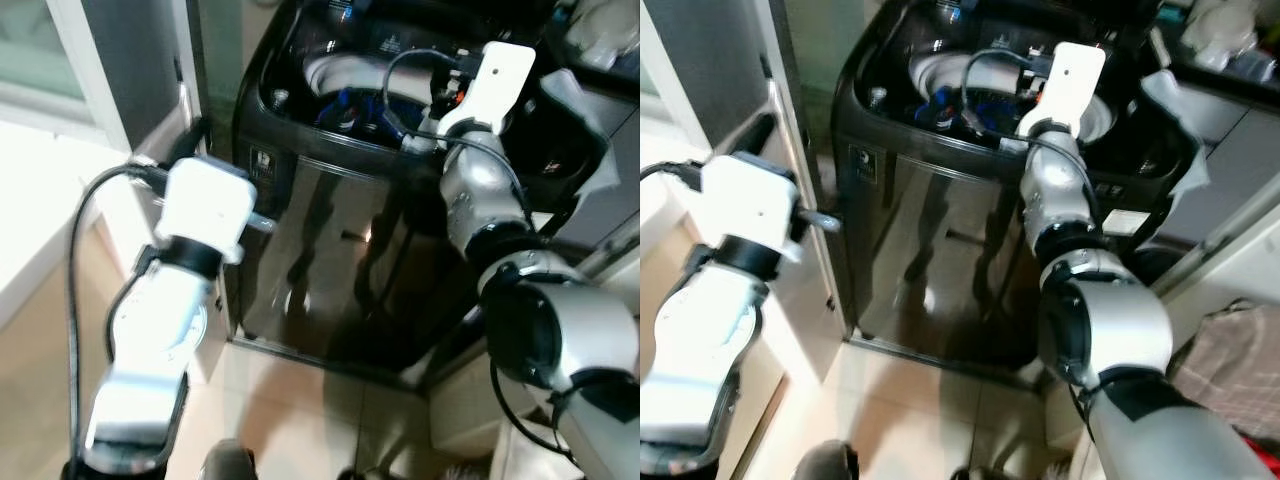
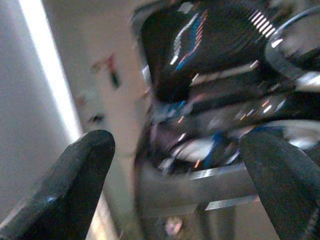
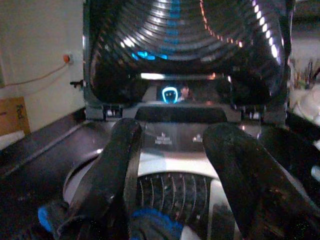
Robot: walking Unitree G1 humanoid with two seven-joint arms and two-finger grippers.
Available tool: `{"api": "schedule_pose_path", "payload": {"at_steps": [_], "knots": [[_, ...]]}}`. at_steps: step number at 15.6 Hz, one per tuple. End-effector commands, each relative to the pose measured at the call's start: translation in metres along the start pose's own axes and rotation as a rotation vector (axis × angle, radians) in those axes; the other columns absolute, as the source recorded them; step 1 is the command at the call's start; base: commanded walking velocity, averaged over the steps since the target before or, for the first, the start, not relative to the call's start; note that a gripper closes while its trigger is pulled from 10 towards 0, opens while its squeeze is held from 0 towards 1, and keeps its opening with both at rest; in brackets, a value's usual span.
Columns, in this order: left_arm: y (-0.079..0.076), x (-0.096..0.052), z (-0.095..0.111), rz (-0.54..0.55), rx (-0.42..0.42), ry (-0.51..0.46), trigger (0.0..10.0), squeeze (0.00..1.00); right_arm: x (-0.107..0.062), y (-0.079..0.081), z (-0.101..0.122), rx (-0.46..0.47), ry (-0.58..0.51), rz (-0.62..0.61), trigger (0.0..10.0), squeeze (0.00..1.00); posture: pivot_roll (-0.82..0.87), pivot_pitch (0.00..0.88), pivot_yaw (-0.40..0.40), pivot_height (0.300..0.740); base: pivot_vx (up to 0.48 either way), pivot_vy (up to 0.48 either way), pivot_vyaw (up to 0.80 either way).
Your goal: Clothes washing
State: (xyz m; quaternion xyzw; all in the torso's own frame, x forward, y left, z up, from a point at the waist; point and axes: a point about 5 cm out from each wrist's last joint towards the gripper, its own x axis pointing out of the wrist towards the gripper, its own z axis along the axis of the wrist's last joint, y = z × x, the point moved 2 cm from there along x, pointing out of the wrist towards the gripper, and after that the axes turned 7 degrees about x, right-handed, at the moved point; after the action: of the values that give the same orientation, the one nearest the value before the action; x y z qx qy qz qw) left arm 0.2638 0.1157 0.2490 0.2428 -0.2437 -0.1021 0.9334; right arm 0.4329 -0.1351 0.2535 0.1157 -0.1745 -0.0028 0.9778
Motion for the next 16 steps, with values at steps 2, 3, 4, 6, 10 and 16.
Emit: {"api": "schedule_pose_path", "payload": {"at_steps": [2,3,4,6,10,16], "knots": [[-0.007,0.006,0.009,-0.045,-0.020,-0.059,10.0,0.00,-0.004,0.005,-0.004,-0.028,-0.015,0.041,10.0,0.00,0.22,0.062,-0.104,0.740,0.461,0.000,0.00],[-0.006,0.007,0.008,-0.044,-0.020,-0.058,10.0,0.00,-0.005,0.006,-0.005,-0.030,-0.015,0.047,10.0,0.00,0.22,0.062,-0.104,0.740,0.461,0.000,0.00],[-0.006,0.007,0.006,-0.042,-0.019,-0.050,10.0,0.00,-0.006,0.007,-0.007,-0.033,-0.008,0.053,10.0,0.00,0.21,0.067,-0.102,0.740,0.461,0.000,0.00],[-0.006,0.006,0.005,-0.035,-0.018,-0.045,10.0,0.00,-0.008,0.010,-0.011,-0.031,0.006,0.075,10.0,0.00,0.21,0.075,-0.100,0.740,0.456,0.000,0.00],[-0.004,0.005,0.006,-0.016,-0.019,-0.039,10.0,0.00,-0.007,0.020,-0.007,-0.016,-0.016,0.146,10.0,0.00,0.21,0.096,-0.110,0.740,0.441,0.000,0.00],[0.005,0.005,0.031,0.044,0.029,-0.150,10.0,0.00,-0.001,0.045,0.027,0.176,-0.133,0.341,10.0,0.00,0.23,0.079,-0.124,0.740,0.139,0.043,0.00]]}}
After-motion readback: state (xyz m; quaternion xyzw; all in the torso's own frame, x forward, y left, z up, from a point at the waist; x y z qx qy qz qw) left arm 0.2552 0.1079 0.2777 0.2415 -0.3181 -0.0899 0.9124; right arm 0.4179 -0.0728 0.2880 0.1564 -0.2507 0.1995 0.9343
